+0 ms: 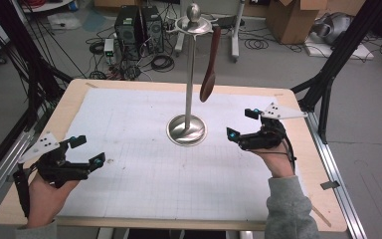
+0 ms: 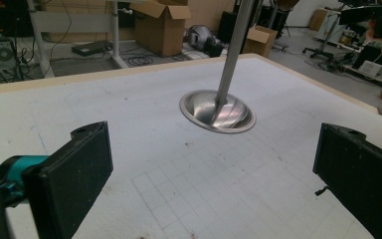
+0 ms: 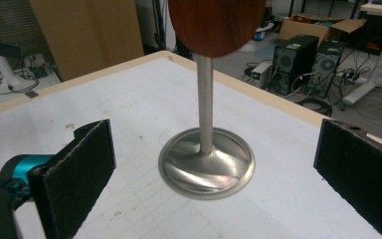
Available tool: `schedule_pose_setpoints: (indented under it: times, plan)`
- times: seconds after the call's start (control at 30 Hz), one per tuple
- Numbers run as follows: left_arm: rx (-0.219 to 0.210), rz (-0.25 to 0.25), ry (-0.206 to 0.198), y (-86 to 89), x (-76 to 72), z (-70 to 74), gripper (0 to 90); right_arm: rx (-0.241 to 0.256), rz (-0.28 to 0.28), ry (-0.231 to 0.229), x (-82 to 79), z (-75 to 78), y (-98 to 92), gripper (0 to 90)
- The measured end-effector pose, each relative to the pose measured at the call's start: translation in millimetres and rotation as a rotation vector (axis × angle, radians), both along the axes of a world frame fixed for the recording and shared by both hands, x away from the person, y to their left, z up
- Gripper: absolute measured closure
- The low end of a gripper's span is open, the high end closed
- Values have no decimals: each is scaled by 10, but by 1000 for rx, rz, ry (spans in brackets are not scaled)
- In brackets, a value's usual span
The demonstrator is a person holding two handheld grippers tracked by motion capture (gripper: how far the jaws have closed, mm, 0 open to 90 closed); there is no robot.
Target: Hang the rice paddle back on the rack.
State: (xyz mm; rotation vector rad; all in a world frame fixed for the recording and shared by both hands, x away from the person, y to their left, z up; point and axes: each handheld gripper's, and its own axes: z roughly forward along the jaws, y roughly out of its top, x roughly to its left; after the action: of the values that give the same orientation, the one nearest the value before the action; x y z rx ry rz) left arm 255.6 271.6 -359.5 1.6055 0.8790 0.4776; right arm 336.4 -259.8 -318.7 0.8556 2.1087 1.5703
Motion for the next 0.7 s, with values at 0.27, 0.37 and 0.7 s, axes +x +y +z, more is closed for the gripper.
schedule_pose_setpoints:
  times: [0.27, 0.37, 0.7]
  plan:
    - [1, 1, 6, -10, 11, -17, 26, 22, -12, 11, -86, -138, -147, 15]
    - [1, 2, 9, -2, 17, -29, 26, 21, -10, 12, -130, -212, -216, 15]
    - [2, 3, 14, 1, 23, -39, 26, 36, -31, 45, -203, -393, -398, 16]
